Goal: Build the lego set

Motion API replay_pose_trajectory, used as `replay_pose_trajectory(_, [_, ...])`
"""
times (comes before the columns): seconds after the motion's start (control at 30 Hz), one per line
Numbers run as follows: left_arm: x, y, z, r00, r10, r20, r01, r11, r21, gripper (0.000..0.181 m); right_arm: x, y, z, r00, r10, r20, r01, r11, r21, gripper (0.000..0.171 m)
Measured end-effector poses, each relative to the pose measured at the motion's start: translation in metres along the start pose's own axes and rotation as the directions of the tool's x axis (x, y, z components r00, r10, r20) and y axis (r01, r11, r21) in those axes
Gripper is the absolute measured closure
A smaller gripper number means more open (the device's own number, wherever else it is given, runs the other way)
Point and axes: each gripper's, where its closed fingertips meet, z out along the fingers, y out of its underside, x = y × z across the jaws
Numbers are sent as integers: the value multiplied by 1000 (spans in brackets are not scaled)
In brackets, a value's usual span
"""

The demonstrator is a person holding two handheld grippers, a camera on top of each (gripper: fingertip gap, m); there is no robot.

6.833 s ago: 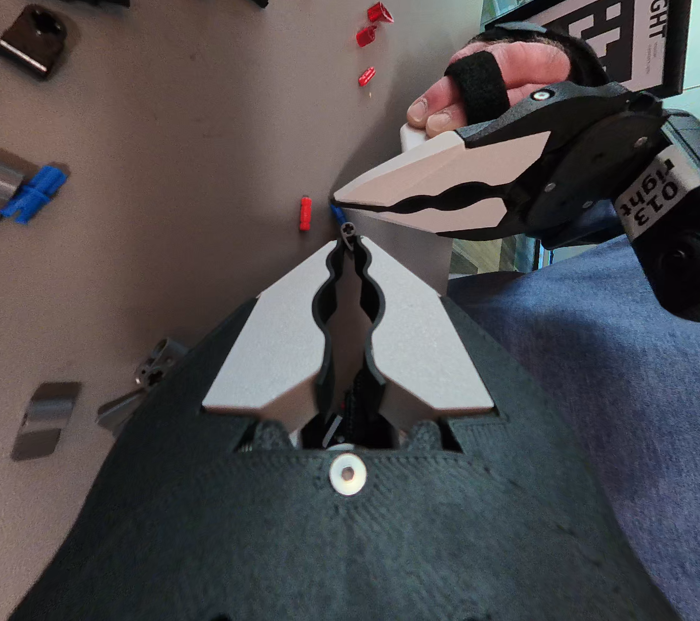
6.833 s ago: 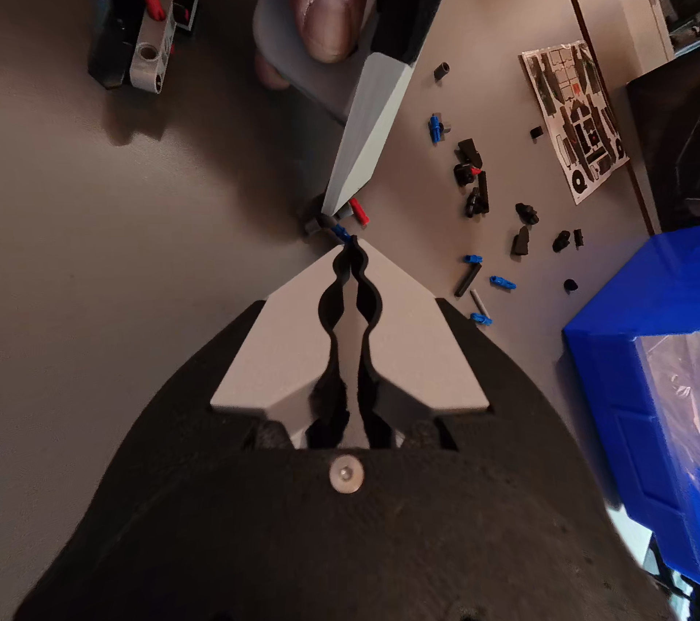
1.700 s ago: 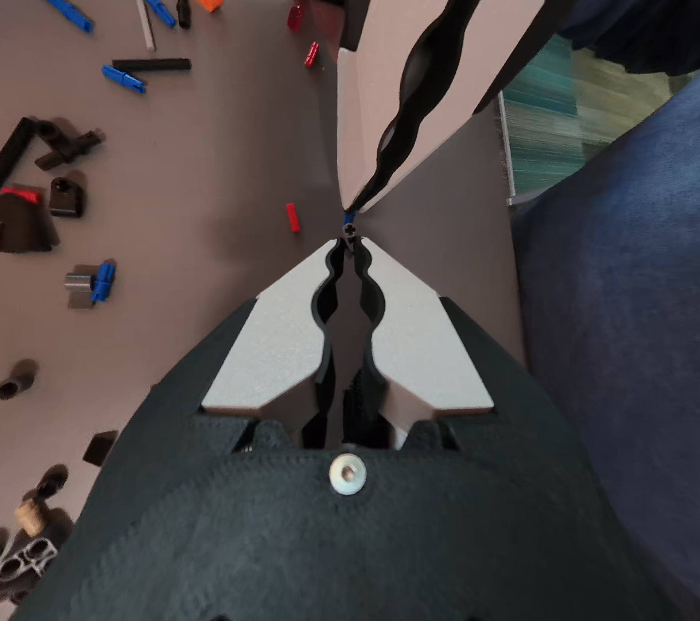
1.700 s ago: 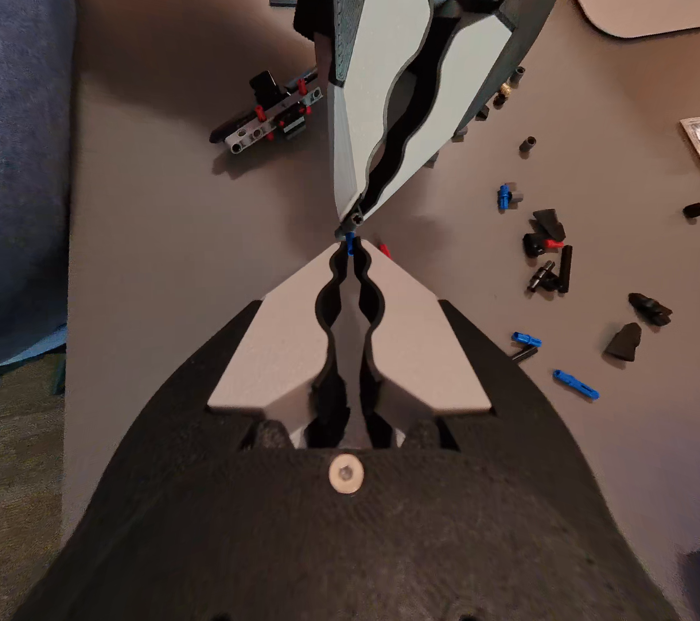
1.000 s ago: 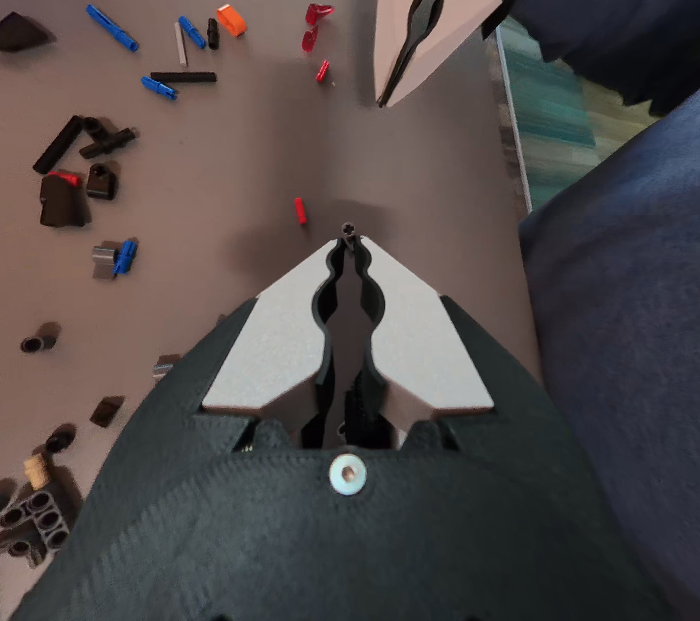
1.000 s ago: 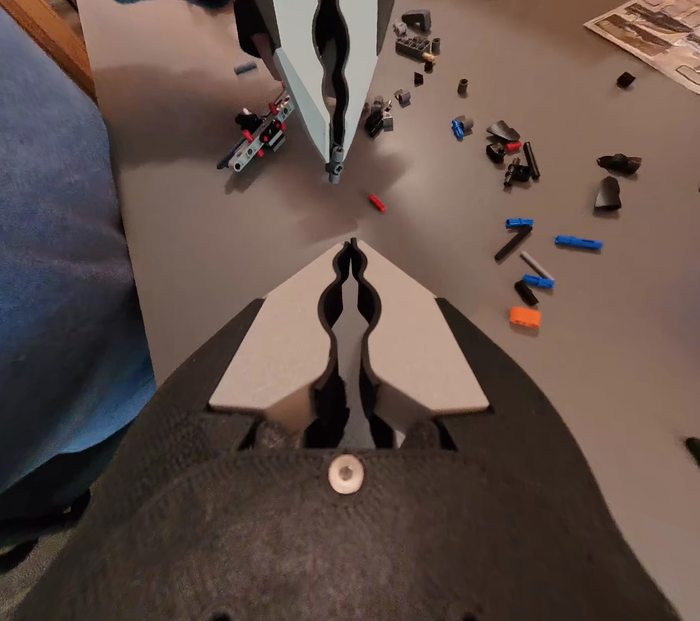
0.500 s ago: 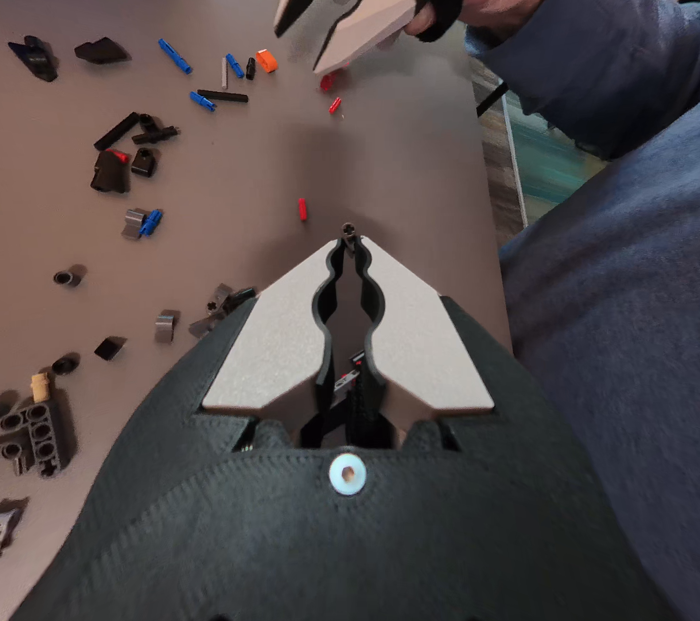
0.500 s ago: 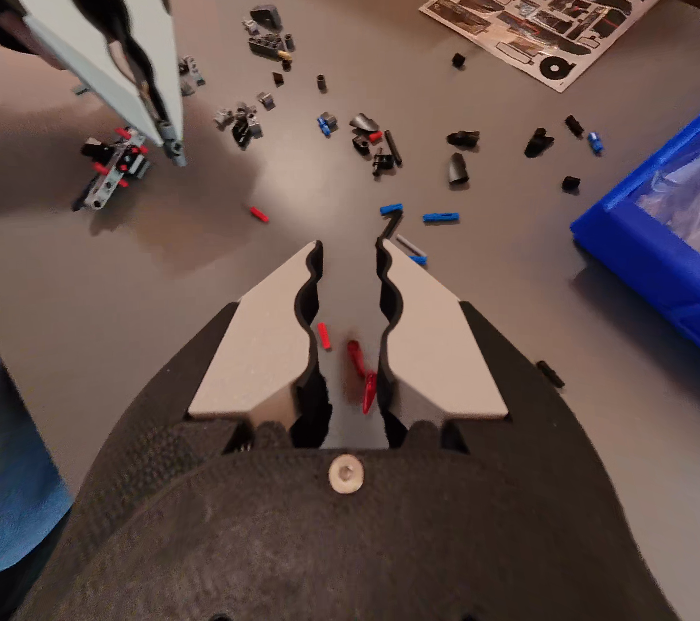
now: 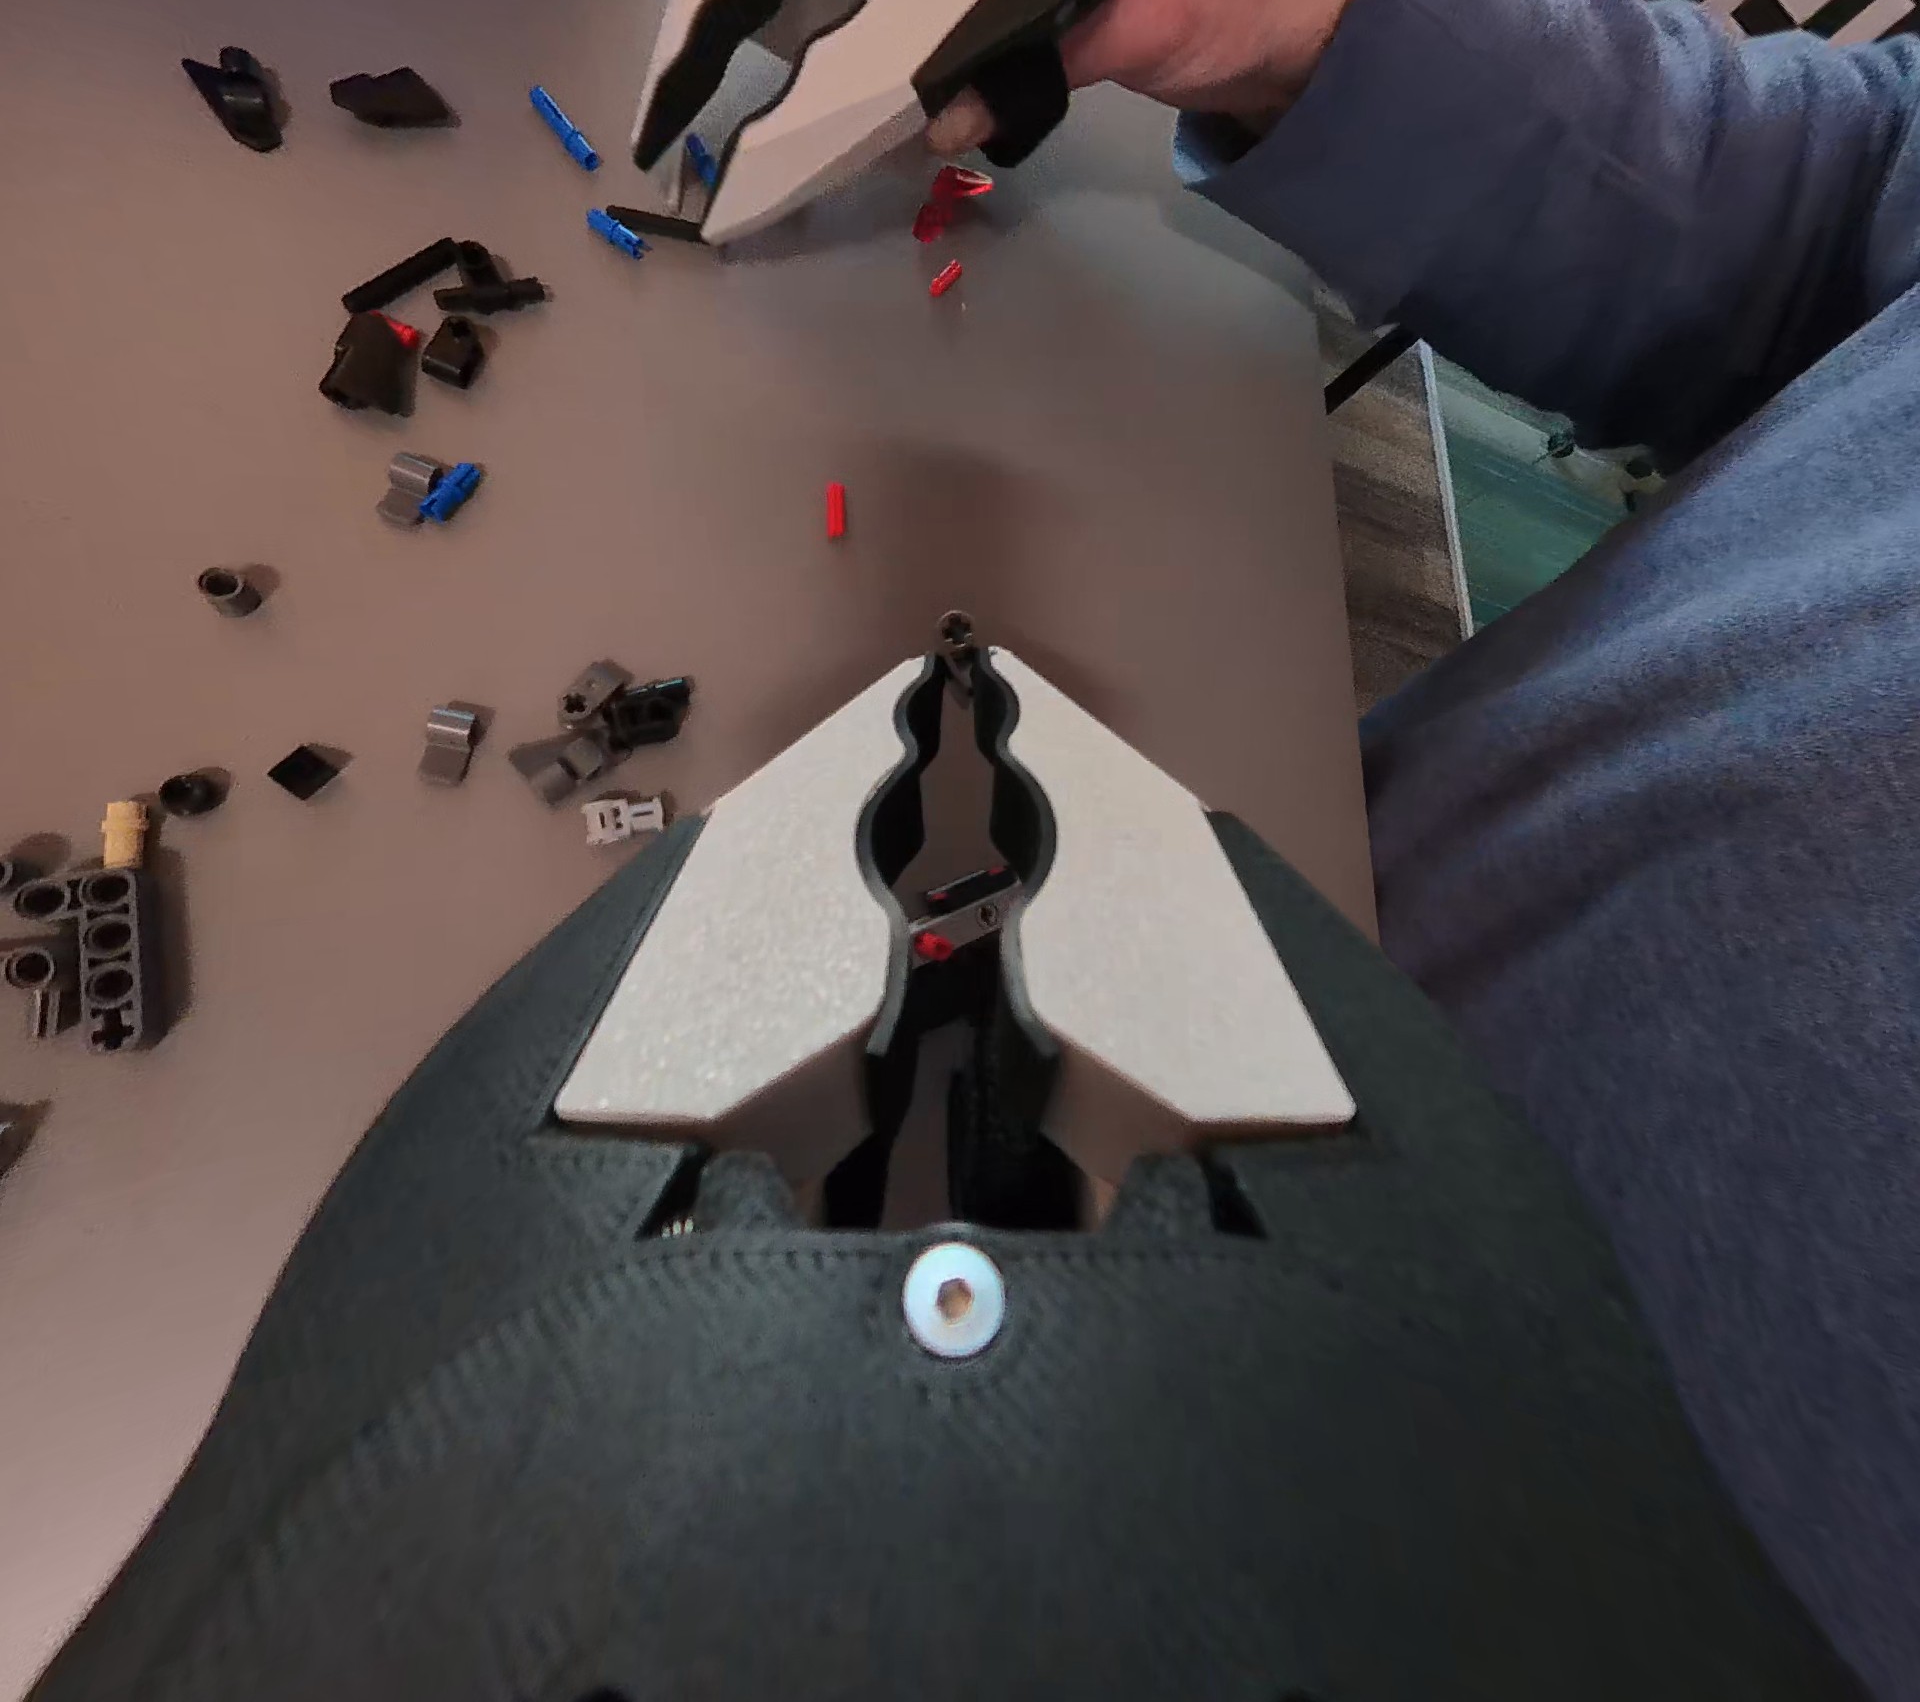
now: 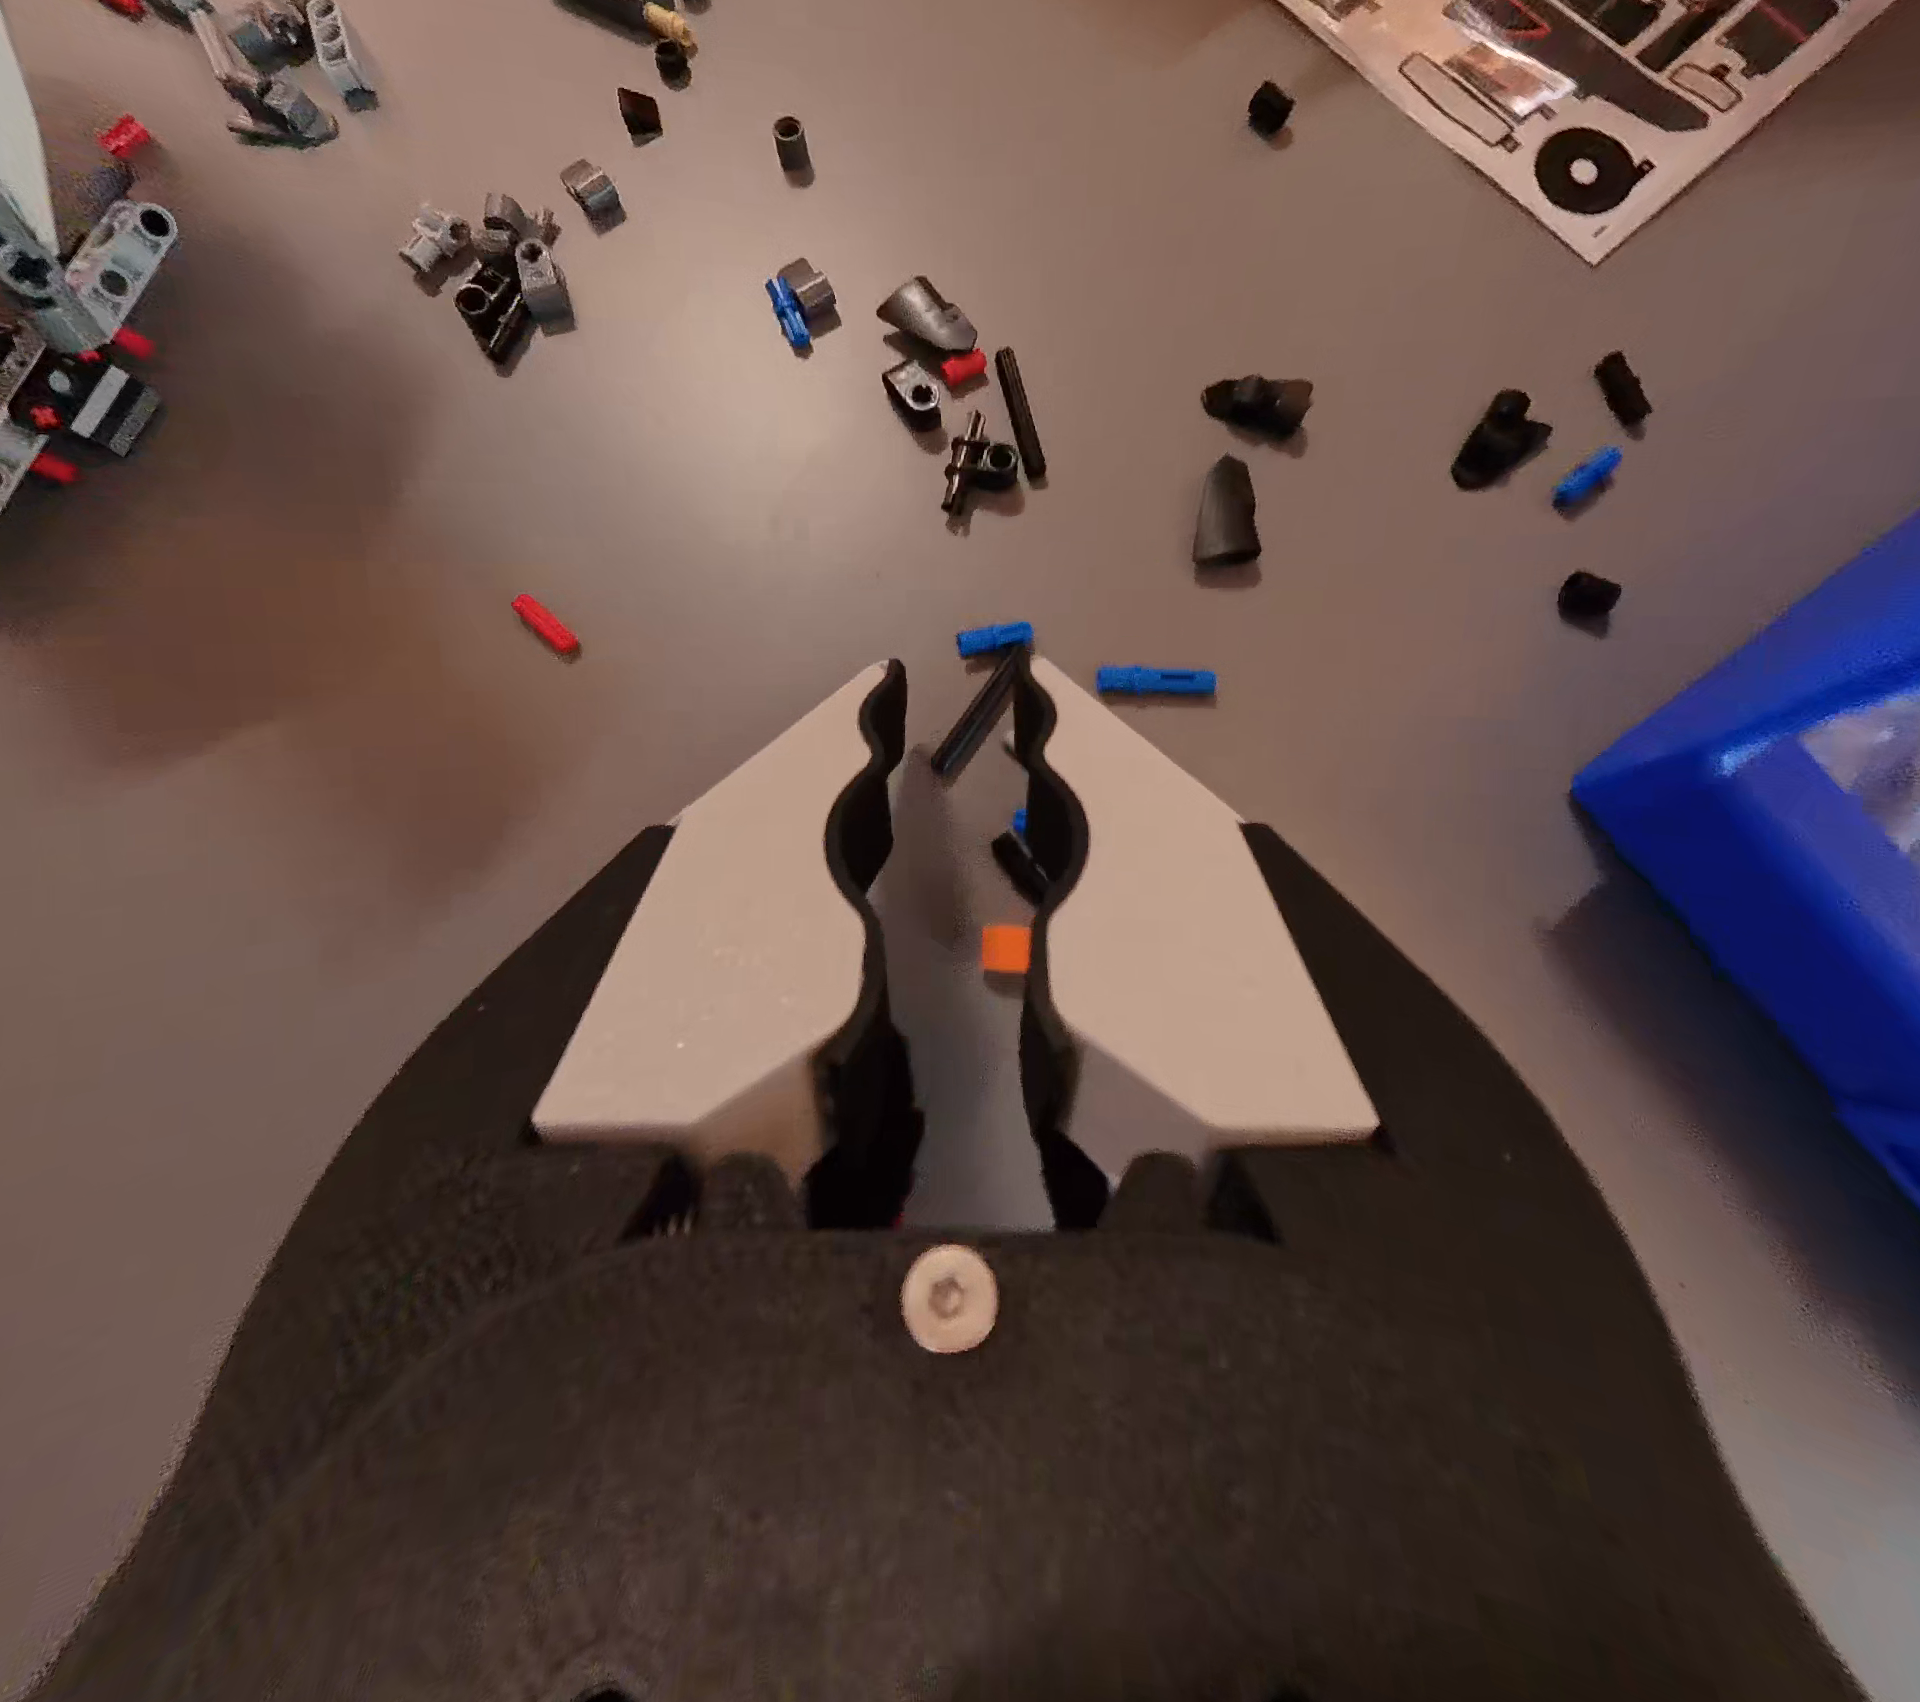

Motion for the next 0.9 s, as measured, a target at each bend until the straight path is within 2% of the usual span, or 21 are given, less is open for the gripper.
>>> replay_pose_trajectory(0.07, [0,2,-2,1000,-2,3,2,1000,6,177,6,2,5,1000,-13,-15,12,999,-46,154])
replay_pose_trajectory(0.17, [-1,3,-5,1000,-6,3,6,1000,17,177,-3,-9,8,1000,14,9,-14,1000,-27,154])
replay_pose_trajectory(0.27, [-3,4,-8,1000,-9,8,9,1000,24,177,-2,-2,10,996,79,-45,-82,993,-81,155])
replay_pose_trajectory(0.4, [-7,5,-13,1000,-15,10,15,999,34,177,0,-1,7,985,129,-118,-136,989,-57,163])
replay_pose_trajectory(0.53, [-10,5,-15,1000,-22,2,22,999,37,177,-4,-1,12,975,203,-94,-208,977,-38,160])
replay_pose_trajectory(0.7, [-14,4,-15,1000,-13,-6,13,1000,28,177,5,6,14,951,250,-182,-263,964,-47,158])
replay_pose_trajectory(0.9, [-19,2,-15,1000,-7,-16,7,1000,23,177,7,3,17,933,309,-183,-317,948,-16,155])
